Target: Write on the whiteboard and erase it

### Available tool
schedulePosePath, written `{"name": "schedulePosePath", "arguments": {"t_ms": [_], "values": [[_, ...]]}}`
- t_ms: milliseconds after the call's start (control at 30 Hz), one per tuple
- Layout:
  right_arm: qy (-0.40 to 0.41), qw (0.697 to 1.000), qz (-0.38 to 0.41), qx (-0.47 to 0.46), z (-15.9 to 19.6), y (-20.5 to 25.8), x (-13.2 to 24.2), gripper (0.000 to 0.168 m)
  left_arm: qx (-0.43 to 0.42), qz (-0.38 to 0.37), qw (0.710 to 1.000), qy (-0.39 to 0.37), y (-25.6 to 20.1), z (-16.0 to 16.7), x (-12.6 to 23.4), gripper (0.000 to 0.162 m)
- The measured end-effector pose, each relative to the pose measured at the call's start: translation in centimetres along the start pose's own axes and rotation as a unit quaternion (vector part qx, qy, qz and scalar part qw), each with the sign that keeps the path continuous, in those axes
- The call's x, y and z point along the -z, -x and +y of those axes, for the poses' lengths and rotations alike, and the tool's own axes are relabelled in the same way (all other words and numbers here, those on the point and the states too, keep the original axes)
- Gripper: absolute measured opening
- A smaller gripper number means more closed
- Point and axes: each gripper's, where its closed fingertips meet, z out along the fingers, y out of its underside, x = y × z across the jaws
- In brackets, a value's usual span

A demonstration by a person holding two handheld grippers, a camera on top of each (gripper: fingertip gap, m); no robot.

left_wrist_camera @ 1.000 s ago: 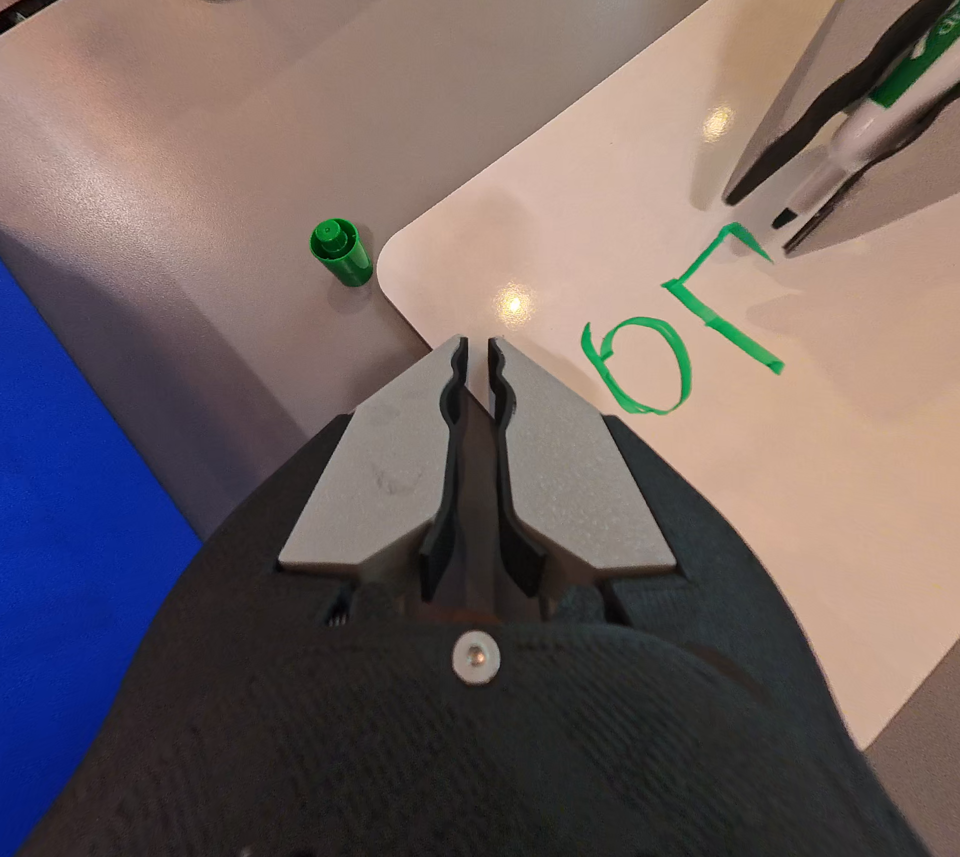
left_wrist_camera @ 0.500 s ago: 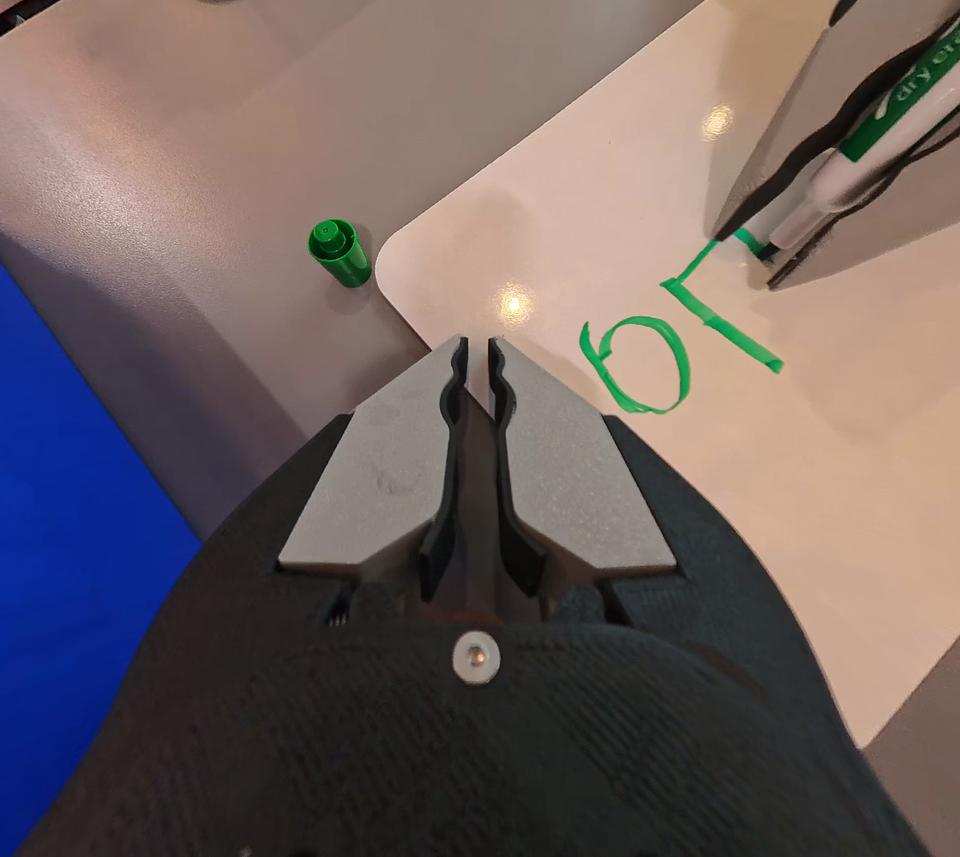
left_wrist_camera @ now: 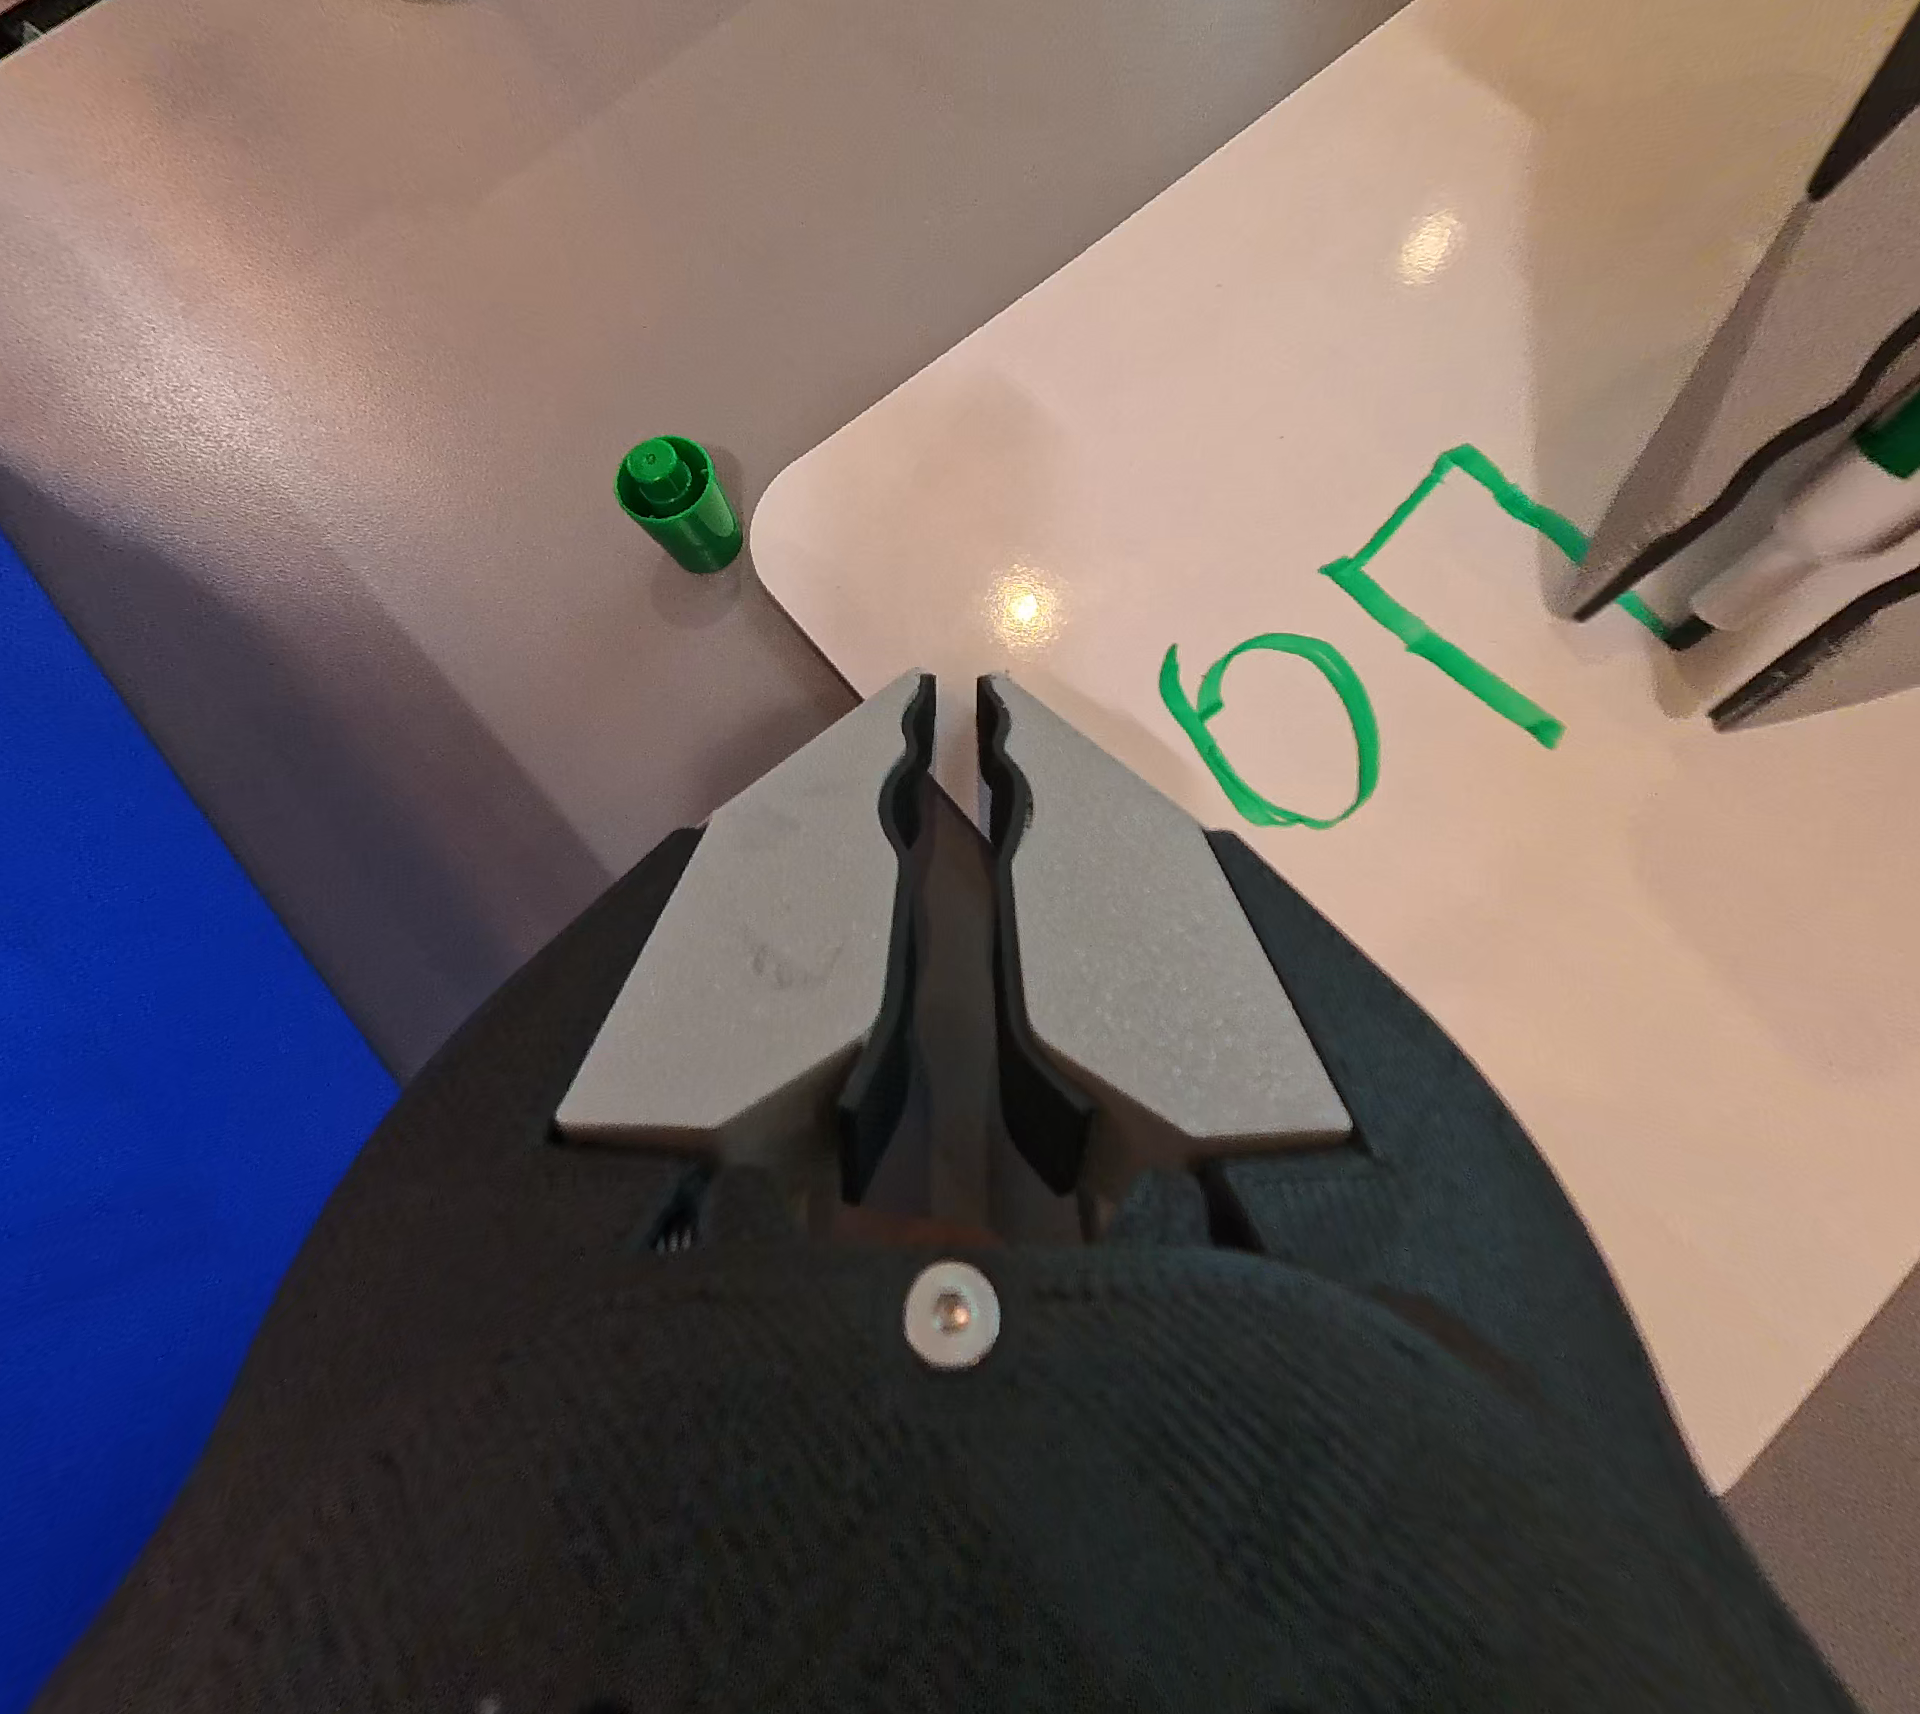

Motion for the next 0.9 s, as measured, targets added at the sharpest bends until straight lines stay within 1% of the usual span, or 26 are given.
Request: {"name": "schedulePosePath", "arguments": {"t_ms": [100,233,300,600,900], "values": [[-0.008,1.000,0.007,-0.006,-0.2,-0.3,0.1,0.024,0.000,0.000,1.000,0.000,0.0,0.0,0.0,0.006],[-0.085,0.995,0.000,-0.043,-2.2,-1.1,1.8,0.023,-0.002,-0.001,1.000,0.000,0.0,0.0,0.0,0.006],[-0.093,0.995,0.014,-0.043,-2.5,-1.5,2.1,0.023,-0.002,-0.001,1.000,0.000,0.0,0.0,0.0,0.005],[-0.039,0.999,0.021,-0.018,-2.6,0.0,-1.6,0.024,-0.002,-0.002,1.000,0.000,0.0,0.0,0.0,0.006],[-0.028,0.999,0.035,-0.009,-2.3,-0.2,-1.9,0.024,-0.002,-0.001,1.000,0.000,0.0,0.0,0.0,0.006]]}}
